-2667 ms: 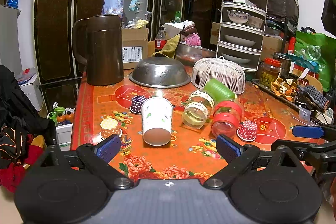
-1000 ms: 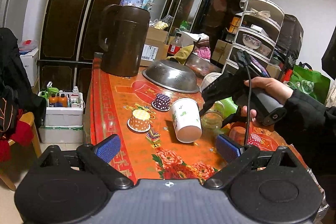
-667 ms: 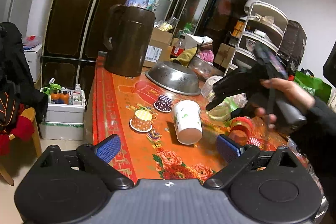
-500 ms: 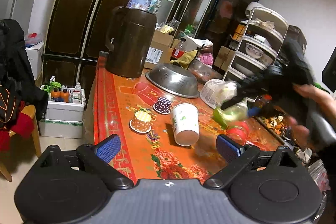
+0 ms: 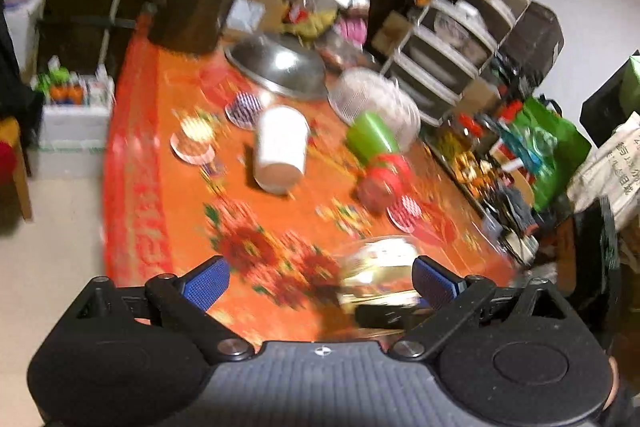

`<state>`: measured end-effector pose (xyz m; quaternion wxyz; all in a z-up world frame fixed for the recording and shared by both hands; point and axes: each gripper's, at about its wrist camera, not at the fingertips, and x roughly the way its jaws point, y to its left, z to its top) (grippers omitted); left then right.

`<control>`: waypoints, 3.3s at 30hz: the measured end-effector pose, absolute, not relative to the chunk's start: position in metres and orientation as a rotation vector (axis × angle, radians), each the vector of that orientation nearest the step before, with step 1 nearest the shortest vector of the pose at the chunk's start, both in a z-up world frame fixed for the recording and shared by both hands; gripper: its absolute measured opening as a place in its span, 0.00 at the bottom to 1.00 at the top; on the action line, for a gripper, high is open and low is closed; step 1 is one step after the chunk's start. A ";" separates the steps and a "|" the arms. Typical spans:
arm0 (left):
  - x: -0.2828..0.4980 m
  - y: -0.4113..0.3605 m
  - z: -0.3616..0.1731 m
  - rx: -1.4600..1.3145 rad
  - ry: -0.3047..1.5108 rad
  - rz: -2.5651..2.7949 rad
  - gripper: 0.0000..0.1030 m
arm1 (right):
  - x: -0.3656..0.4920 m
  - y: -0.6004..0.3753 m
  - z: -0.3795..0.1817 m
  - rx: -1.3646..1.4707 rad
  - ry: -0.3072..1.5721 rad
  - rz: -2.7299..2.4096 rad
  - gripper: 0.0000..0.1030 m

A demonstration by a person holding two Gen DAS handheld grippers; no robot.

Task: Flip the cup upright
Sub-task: 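Lift the glass with the right tool and bring it toward the left tool, then close the left tool on the glass while the right tool keeps holding it, then open the right tool and pull it away while the left tool holds the glass, then turn the glass upright with the left tool and lower it to the table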

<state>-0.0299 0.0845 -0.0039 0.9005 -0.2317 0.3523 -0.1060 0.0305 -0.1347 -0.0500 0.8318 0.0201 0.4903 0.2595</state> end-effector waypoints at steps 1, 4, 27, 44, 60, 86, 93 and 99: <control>-0.025 0.080 -0.007 -0.492 0.754 -0.225 0.96 | 0.030 -0.134 -0.054 0.046 1.043 0.563 0.56; -0.011 0.071 -0.014 -0.531 0.807 -0.229 0.96 | 0.028 -0.134 -0.059 0.047 1.035 0.587 0.56; 0.057 0.022 -0.055 -0.560 1.050 -0.183 0.87 | 0.028 -0.157 -0.076 0.128 1.071 0.693 0.55; 0.062 0.015 -0.063 -0.532 1.064 -0.172 0.74 | 0.025 -0.158 -0.074 0.123 1.080 0.684 0.55; 0.063 0.016 -0.055 -0.464 1.053 -0.181 0.72 | 0.006 -0.190 -0.063 0.148 0.963 0.678 0.98; -0.063 -0.031 -0.068 -0.123 0.145 0.057 0.71 | -0.031 -0.262 -0.088 0.278 0.418 0.538 0.99; -0.077 -0.068 -0.097 0.025 0.027 0.162 0.71 | -0.051 -0.267 -0.098 0.269 0.305 0.502 0.99; -0.080 -0.074 -0.114 0.076 0.010 0.164 0.70 | -0.056 -0.267 -0.102 0.236 0.271 0.503 0.99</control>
